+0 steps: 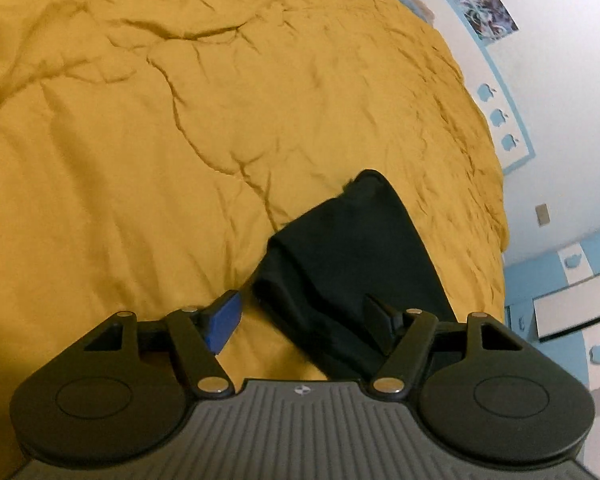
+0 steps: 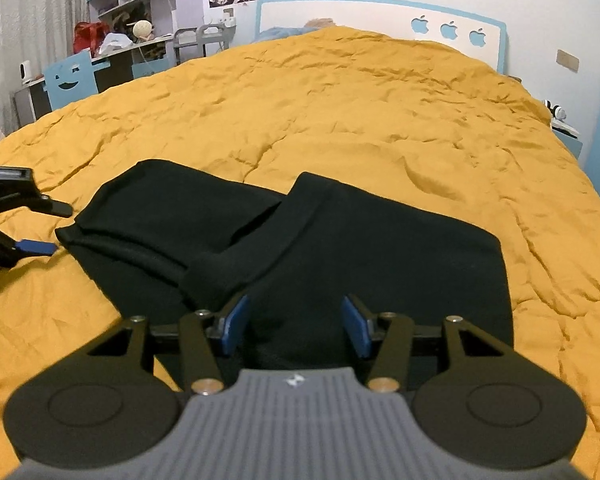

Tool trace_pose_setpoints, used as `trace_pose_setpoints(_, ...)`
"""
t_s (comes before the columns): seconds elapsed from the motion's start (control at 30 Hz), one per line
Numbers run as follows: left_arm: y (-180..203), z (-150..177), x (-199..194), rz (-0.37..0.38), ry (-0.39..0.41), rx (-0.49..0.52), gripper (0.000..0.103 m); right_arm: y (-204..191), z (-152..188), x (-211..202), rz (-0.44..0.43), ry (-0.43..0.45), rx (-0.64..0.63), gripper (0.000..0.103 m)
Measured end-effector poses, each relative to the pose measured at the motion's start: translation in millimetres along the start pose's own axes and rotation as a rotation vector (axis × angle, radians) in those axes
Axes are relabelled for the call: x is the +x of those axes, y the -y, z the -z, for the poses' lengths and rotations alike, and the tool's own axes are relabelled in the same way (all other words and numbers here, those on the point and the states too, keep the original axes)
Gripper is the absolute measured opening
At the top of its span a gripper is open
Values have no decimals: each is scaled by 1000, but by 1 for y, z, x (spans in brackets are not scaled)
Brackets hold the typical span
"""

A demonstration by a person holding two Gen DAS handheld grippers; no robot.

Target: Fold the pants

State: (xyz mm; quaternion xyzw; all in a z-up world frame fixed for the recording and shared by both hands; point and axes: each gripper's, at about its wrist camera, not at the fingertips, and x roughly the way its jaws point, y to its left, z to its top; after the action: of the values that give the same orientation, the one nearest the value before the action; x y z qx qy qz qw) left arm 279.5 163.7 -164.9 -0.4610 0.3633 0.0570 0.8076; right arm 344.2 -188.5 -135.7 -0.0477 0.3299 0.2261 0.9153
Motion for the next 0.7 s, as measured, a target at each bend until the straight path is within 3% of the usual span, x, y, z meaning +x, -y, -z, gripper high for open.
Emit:
trace_pose_setpoints(0.07,1,0,8,5,10,-10,86,0,0,2,-3,-2,3,49)
trace_pose_setpoints(0.23,4,-4,19,29,40,-80,85,-1,-1,6,0,-4,2,49)
trace_pose_setpoints(0.3,3,-5,24,38,39,-111,56,-2,-1,9,8,8,-1,49)
trace_pose_setpoints(0.33,2,-5,27,27,33,-134,30,-2,-2,10,10,16,-1,49)
trace_pose_setpoints(0.37,-1,-5,28,20,31,-158,19,-2,-2,11,10,28,3,50)
trace_pose_setpoints(0.43,-5,-2,27,44,49,-184,16,0,-1,19,-3,17,26,51)
trace_pose_setpoints(0.53,-1,0,20,67,82,-153,14,3,3,42,-24,-106,56,52)
trace_pose_setpoints(0.7,17,-5,7,102,106,-96,13,6,-3,35,-28,-72,82,52)
